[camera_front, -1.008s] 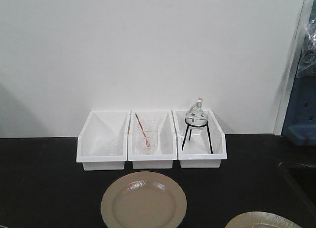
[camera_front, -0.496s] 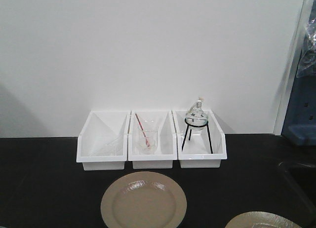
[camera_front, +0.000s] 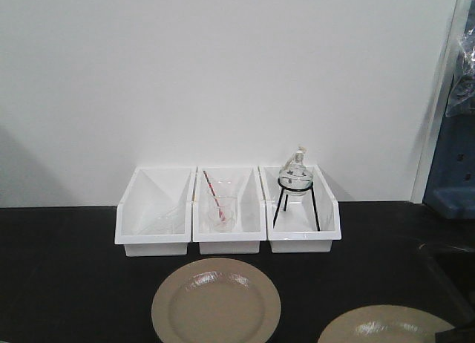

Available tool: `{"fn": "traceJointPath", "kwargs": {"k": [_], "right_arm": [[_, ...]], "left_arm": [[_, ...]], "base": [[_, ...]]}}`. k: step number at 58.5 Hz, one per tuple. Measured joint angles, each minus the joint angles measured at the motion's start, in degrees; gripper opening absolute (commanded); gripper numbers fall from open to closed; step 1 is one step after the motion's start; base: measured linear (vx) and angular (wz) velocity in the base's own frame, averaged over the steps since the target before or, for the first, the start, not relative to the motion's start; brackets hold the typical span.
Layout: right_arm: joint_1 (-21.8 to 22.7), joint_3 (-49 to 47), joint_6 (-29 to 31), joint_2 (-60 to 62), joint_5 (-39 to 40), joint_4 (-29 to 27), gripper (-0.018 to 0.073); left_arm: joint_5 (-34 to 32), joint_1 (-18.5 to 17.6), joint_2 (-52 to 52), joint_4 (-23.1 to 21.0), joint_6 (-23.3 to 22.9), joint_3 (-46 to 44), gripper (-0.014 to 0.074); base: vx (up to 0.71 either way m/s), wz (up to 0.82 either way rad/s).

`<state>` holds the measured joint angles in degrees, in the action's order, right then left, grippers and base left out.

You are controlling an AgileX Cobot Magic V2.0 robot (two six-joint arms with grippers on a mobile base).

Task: Arrange circular plates on left workspace
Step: 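Grasp the rim of the other tan plate with the right gripper, then carry the plate over and lower it onto the first plate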

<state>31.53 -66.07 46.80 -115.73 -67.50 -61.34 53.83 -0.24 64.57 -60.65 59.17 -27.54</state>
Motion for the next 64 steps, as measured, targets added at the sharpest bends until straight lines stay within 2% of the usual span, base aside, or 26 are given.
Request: {"fn": "traceJointPath", "kwargs": {"k": [15, 23, 35, 49, 56, 64], "right_arm": [[-0.28, 0.00, 0.05, 5.74, 2.78, -11.93, -0.0005], [-3.11, 0.00, 0.05, 8.01, 2.79, -15.45, -0.0005], [-14.92, 0.06, 0.74, 8.30, 4.56, -21.94, -0.0005], [-30.16, 0.10, 3.58, 8.14, 18.81, -31.86, -0.0004], [-35.80, -0.20, 4.70, 6.54, 25.81, -33.11, -0.0004], [-40.30, -1.78, 5.07, 3.11, 29.40, -33.11, -0.0004]], "left_arm": [[0.00, 0.00, 0.00, 0.00, 0.00, 0.00, 0.0000], [0.00, 0.00, 0.00, 0.00, 0.00, 0.00, 0.0000], [0.00, 0.00, 0.00, 0.00, 0.00, 0.00, 0.0000], [0.00, 0.00, 0.00, 0.00, 0.00, 0.00, 0.0000], [0.00, 0.00, 0.00, 0.00, 0.00, 0.00, 0.0000], [0.00, 0.00, 0.00, 0.00, 0.00, 0.00, 0.0000]], "base": [[0.00, 0.00], [0.00, 0.00], [0.00, 0.00], [0.00, 0.00], [0.00, 0.00], [0.00, 0.00]]}}
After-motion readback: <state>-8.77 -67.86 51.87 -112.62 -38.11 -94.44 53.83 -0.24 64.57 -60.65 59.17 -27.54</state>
